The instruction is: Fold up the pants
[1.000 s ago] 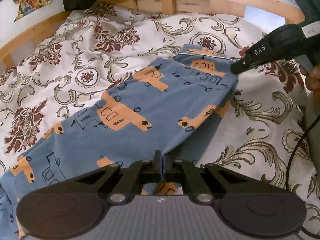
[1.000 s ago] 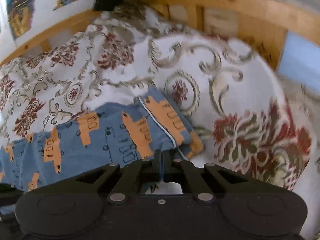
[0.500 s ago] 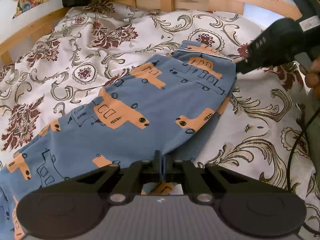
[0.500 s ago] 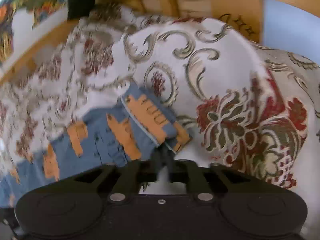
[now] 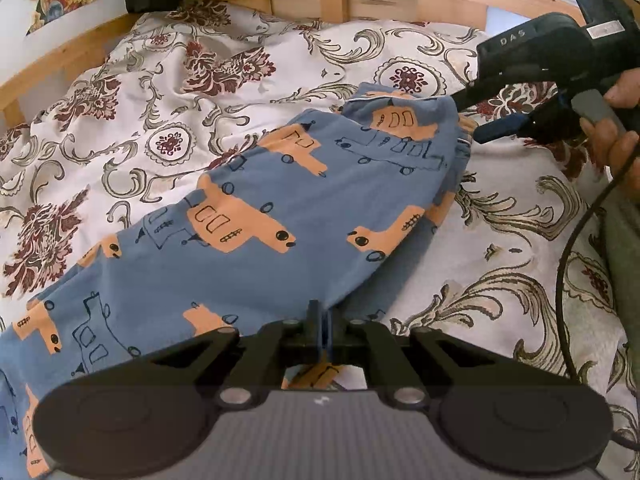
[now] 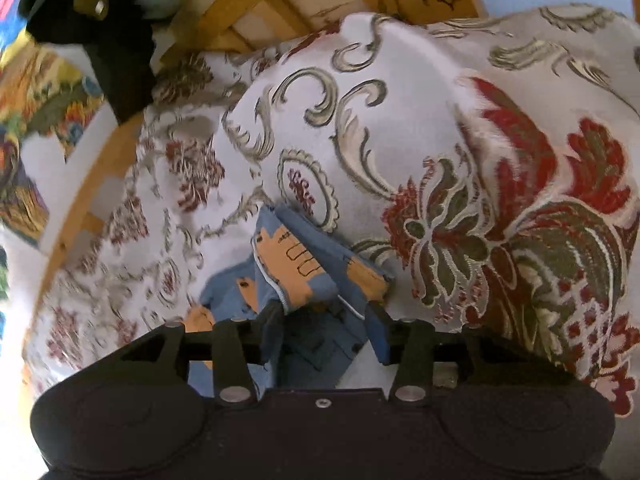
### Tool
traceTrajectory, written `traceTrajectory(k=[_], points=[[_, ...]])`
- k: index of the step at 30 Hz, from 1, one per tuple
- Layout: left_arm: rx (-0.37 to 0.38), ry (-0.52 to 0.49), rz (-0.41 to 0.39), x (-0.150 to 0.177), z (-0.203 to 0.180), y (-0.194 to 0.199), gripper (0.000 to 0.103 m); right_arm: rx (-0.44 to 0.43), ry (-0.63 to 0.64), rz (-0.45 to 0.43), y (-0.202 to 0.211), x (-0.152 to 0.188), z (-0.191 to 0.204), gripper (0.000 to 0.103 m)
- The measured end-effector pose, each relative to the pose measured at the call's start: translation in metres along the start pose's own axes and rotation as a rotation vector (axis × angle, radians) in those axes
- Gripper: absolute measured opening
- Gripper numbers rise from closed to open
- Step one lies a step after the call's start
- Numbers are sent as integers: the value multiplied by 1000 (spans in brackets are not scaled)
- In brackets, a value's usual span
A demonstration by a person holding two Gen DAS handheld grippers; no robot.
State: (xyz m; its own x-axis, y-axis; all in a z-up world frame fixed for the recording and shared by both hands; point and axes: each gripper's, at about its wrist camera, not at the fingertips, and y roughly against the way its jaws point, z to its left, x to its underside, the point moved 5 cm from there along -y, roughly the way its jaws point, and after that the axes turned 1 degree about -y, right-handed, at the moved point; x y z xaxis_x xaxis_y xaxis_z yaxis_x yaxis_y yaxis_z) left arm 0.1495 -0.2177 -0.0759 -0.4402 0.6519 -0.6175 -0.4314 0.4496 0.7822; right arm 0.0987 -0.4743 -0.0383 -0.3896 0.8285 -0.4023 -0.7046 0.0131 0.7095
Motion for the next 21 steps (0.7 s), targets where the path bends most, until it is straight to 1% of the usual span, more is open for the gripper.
traceTrajectory(k=[3, 6, 10, 14, 16, 18, 21], points=[[1, 6, -1, 0, 1, -1, 2, -24, -47, 6, 1, -4, -3, 53], [0, 4, 0, 0, 1, 0, 2, -39, -85, 23, 1, -7, -6, 54], [1, 6, -1, 0, 1, -1, 2, -42, -55, 61, 7, -6, 0, 60], [0, 2, 0, 0, 1, -1, 2, -47, -37, 47, 10, -10, 7, 64], [-2, -2, 0, 1, 1, 0, 2, -46, -51, 53, 5, -12, 7, 65], [-2, 0, -1, 1, 1, 0, 2, -65, -91, 59, 2, -13, 4, 65], [-1, 1, 0, 1, 1, 0, 2, -37, -105, 67, -6, -12, 1, 63]])
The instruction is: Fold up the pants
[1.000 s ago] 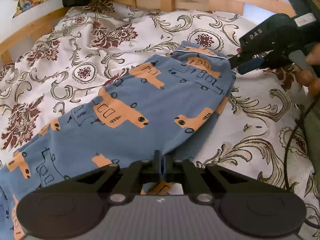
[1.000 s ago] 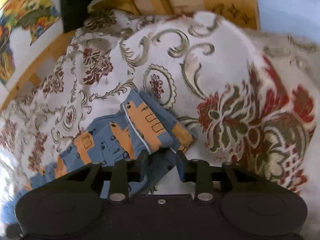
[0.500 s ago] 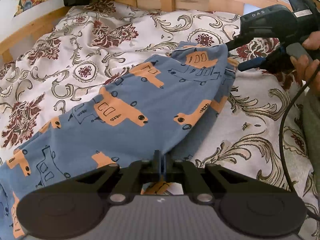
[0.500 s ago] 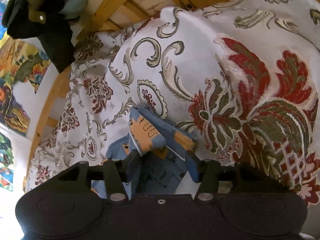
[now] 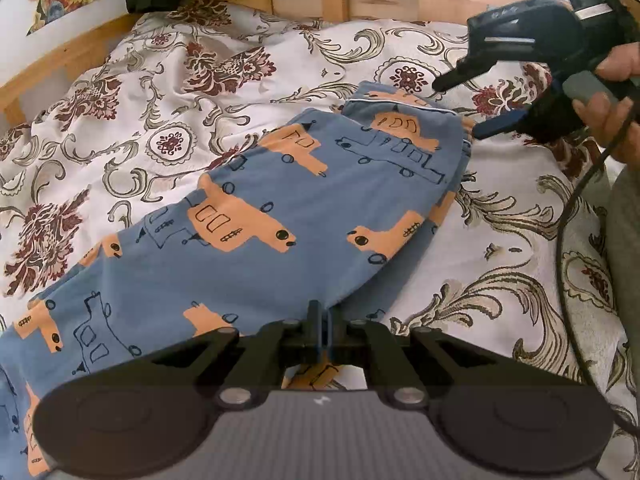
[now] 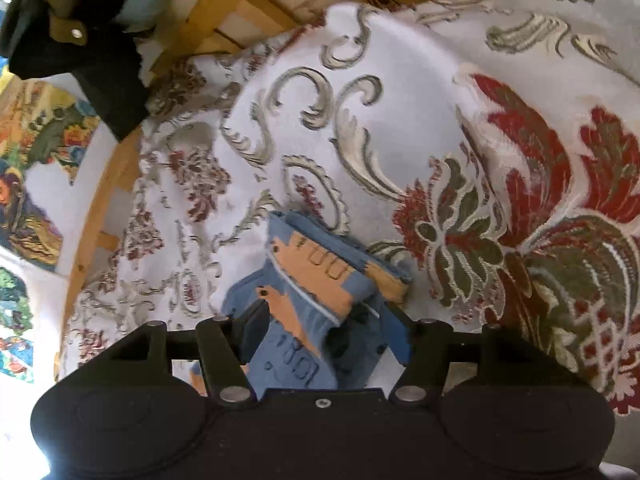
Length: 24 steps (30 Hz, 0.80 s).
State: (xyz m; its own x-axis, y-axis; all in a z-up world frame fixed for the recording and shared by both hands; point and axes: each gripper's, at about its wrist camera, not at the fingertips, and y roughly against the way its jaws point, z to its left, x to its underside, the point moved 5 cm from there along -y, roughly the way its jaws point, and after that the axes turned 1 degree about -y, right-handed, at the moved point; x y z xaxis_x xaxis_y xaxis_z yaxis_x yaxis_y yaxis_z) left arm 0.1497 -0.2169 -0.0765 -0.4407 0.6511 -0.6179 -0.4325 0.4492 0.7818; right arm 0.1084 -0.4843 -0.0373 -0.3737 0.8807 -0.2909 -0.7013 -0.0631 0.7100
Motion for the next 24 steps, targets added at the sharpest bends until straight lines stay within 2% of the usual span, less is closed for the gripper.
traceTrajectory(k=[4, 6, 7, 8, 9, 14, 19, 20, 21, 22, 23, 24], points=[[0, -1, -2, 0, 0, 0, 2, 26, -11, -20, -11, -3, -4, 55], [1, 3, -4, 1, 1, 1, 2, 43, -5, -35, -14, -4, -5, 33], [2, 6, -6, 1, 1, 1, 2, 51, 7, -43, -15, -5, -4, 29], [2, 9, -9, 1, 1, 1, 2, 58, 26, -56, -14, -5, -3, 11], [1, 11, -14, 1, 1, 2, 2, 60, 44, -68, -12, -5, -2, 6], [3, 1, -28, -1, -1, 6, 2, 160, 227, -174, 9, -1, 8, 6], [17, -15, -1, 4, -2, -1, 6, 268, 295, -152, -1, 4, 7, 8], [26, -4, -6, 5, -2, 0, 15, 298, 308, -157, -1, 4, 7, 16], [50, 10, -7, 7, -1, 3, 32, 313, 325, -163, 0, 5, 9, 19], [84, 29, -10, 9, 0, 8, 42, 324, 356, -171, 2, 8, 13, 22], [114, 53, -28, 13, 2, 16, 54, 331, 397, -183, 6, 11, 18, 33], [128, 71, -47, 17, 4, 25, 56, 325, 450, -199, 11, 16, 26, 47]])
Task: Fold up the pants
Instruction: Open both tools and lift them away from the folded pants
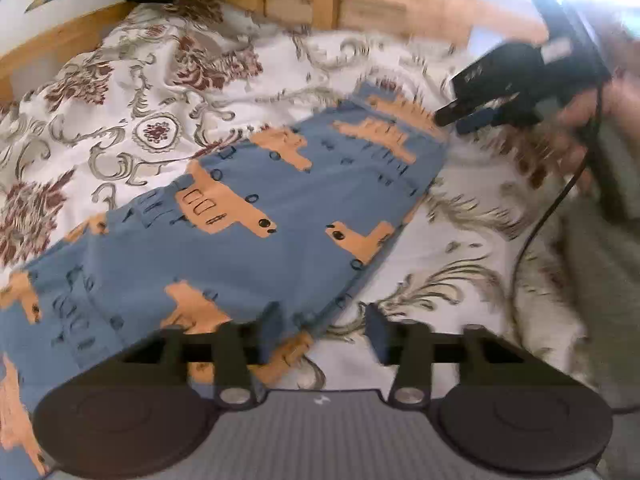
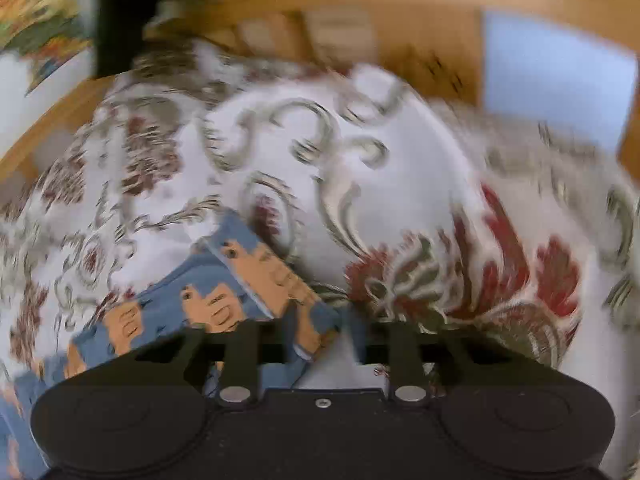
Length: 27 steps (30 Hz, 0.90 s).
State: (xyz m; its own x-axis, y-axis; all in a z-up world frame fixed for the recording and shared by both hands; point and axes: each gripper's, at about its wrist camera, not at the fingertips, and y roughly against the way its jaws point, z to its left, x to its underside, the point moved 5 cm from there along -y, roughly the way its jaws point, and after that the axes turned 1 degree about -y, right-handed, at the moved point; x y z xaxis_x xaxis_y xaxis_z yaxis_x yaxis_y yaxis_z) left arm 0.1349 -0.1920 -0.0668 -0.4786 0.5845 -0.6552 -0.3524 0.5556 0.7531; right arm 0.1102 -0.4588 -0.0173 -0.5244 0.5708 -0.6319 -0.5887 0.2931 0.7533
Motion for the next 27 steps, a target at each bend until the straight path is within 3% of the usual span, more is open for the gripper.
traceTrajectory(k=[2, 4, 5, 8, 9, 11, 14, 17, 22, 24, 27], points=[[1, 45, -38, 9, 11, 20, 56, -57, 135, -51, 17, 3, 22, 65], [-57, 127, -66, 17, 32, 37, 57, -181, 262, -70, 26, 9, 50, 74], [-105, 190, -76, 23, 47, 44, 57, -255, 314, -50, 25, 15, 64, 79], [-266, 416, -62, 43, 98, 58, 55, -376, 412, 78, 8, 38, 100, 78], [-312, 482, -31, 52, 113, 59, 51, -382, 454, 110, 1, 48, 109, 78], [-375, 560, 60, 71, 131, 59, 43, -302, 579, 186, -17, 73, 119, 77], [-371, 521, 82, 85, 127, 68, 41, -253, 697, 194, -18, 92, 119, 78], [-365, 432, 126, 80, 117, 82, 45, -311, 658, 192, -4, 81, 119, 78], [-328, 417, -6, 39, 137, 102, 58, -487, 653, 112, 0, 45, 159, 86], [-303, 514, -50, 21, 158, 94, 61, -515, 684, 64, -9, 32, 188, 86], [-209, 798, -83, 12, 195, 77, 61, -523, 740, 5, -23, 19, 227, 86]])
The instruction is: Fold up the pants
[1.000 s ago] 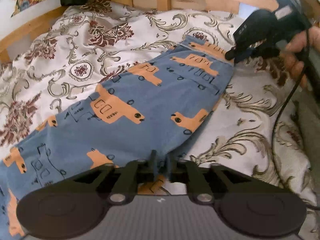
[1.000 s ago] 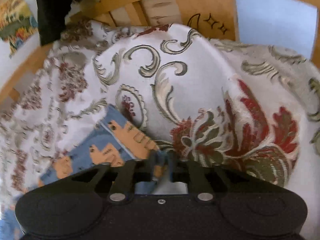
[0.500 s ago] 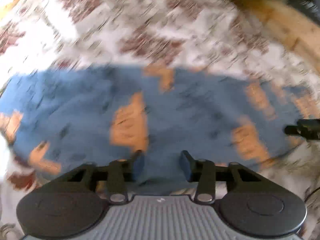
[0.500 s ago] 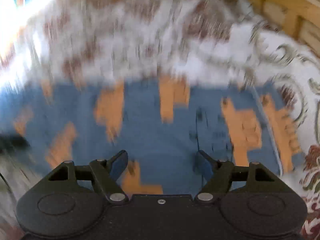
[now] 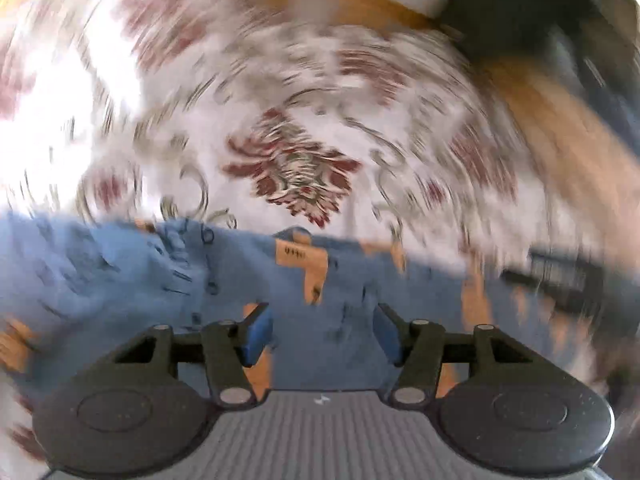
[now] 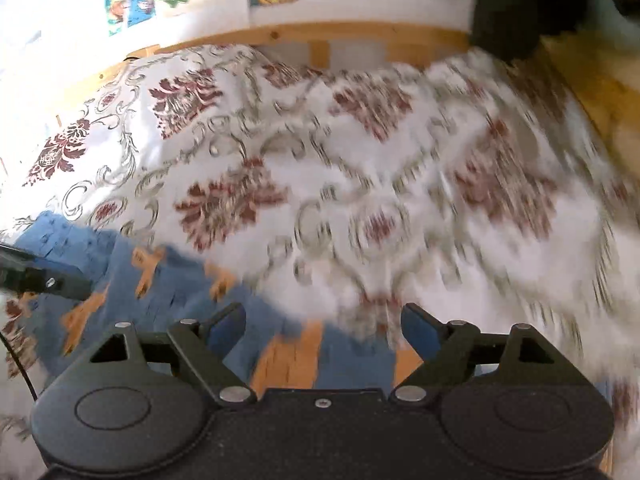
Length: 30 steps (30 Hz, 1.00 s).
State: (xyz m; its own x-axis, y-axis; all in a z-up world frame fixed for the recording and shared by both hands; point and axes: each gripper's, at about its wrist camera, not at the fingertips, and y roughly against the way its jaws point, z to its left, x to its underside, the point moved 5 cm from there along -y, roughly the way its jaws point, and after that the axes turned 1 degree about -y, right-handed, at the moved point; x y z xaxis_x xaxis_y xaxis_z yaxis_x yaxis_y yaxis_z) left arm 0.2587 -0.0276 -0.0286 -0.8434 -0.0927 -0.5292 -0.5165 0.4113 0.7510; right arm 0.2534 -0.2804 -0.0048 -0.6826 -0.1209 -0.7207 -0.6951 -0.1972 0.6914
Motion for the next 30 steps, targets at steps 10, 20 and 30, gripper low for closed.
traceTrajectory(k=[10, 20, 30], points=[[-128, 534, 64, -30, 62, -60, 1, -106, 187, -34, -42, -24, 24, 76], [-73, 523, -39, 11, 77, -49, 0, -576, 280, 139, -83, -47, 83, 35], [-39, 495, -39, 7, 79, -51, 0, -605, 373, 216, -123, -41, 127, 31]])
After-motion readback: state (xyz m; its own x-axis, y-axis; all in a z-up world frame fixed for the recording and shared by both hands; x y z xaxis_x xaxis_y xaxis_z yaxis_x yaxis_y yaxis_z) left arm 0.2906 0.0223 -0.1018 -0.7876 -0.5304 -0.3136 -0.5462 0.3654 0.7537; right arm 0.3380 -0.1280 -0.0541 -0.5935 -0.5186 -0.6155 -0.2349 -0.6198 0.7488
